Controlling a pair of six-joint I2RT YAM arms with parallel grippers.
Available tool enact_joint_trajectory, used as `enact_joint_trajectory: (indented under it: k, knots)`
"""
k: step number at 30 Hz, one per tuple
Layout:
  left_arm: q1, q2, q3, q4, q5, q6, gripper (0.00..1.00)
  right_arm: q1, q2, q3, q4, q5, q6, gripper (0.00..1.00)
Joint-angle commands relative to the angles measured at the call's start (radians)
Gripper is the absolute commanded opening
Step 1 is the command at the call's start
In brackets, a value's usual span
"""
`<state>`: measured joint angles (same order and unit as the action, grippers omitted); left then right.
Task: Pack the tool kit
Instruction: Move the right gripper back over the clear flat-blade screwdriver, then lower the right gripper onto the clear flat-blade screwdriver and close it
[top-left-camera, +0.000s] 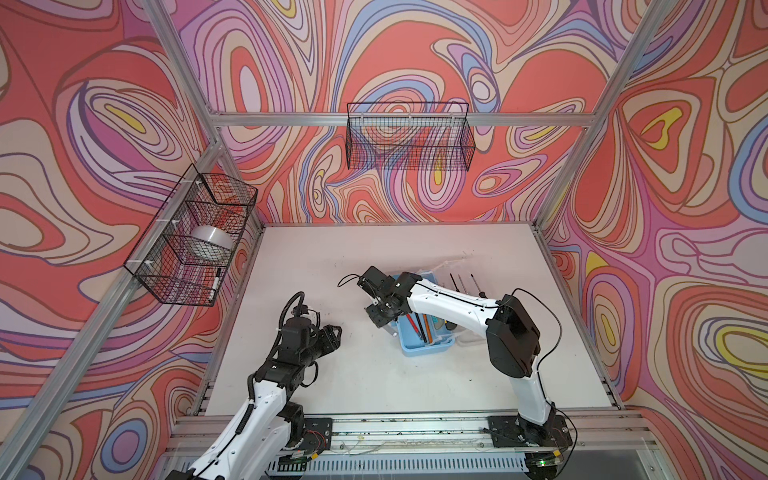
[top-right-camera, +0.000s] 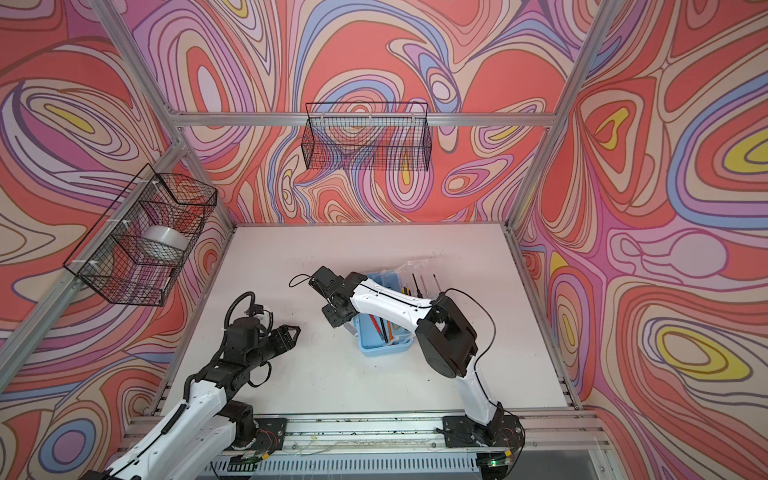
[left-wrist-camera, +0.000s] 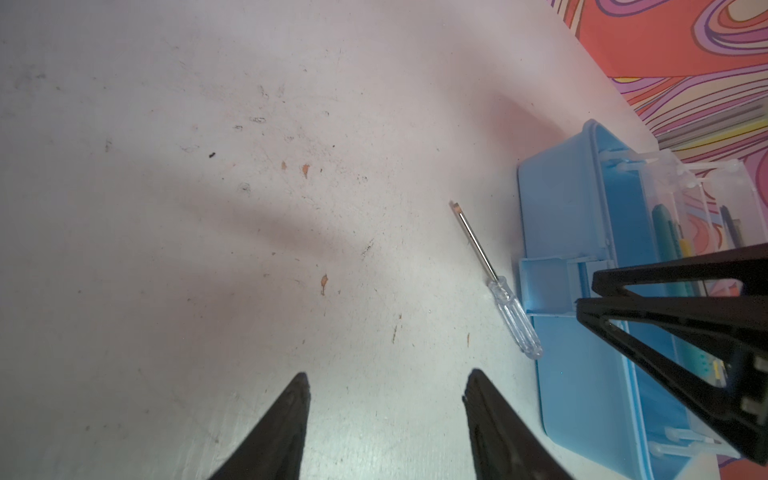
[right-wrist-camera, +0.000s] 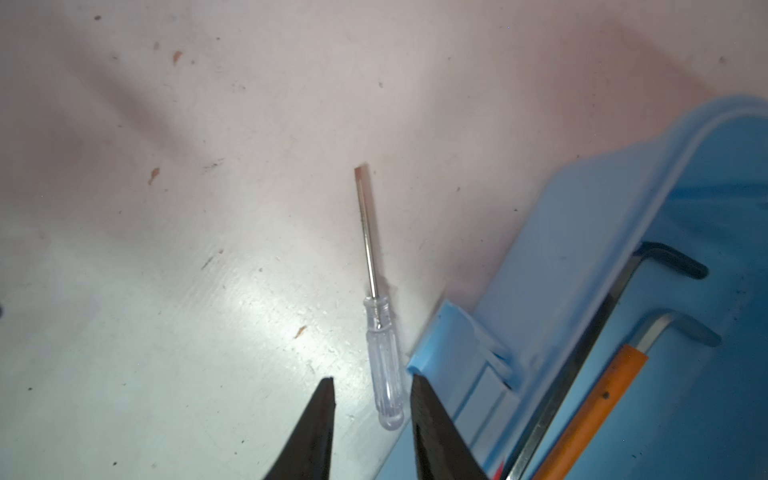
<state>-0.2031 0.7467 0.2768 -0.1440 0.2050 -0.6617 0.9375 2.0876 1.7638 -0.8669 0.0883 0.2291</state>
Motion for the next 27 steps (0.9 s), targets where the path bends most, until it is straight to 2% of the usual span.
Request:
enact_joint_trajectory:
  k: [1, 6, 13, 21, 27]
  knots:
    - [0.002, -0.005, -0.013, 0.013, -0.004, 0.002, 0.60, 0.013, 0.037, 0.044, -0.005, -0.022, -0.008, 0.33]
    - [0.002, -0.013, -0.018, 0.013, -0.007, 0.000, 0.60, 0.013, 0.123, 0.090, -0.042, 0.035, -0.006, 0.38]
    - [0.002, -0.012, -0.017, 0.012, -0.006, 0.001, 0.60, 0.013, 0.219, 0.146, -0.076, 0.094, 0.010, 0.38]
    - [0.001, -0.007, -0.016, 0.014, -0.006, 0.000, 0.60, 0.013, 0.281, 0.186, -0.095, 0.052, 0.017, 0.36]
    - [0.001, -0.006, -0.016, 0.017, -0.007, 0.001, 0.60, 0.014, 0.274, 0.168, -0.107, 0.029, 0.017, 0.36]
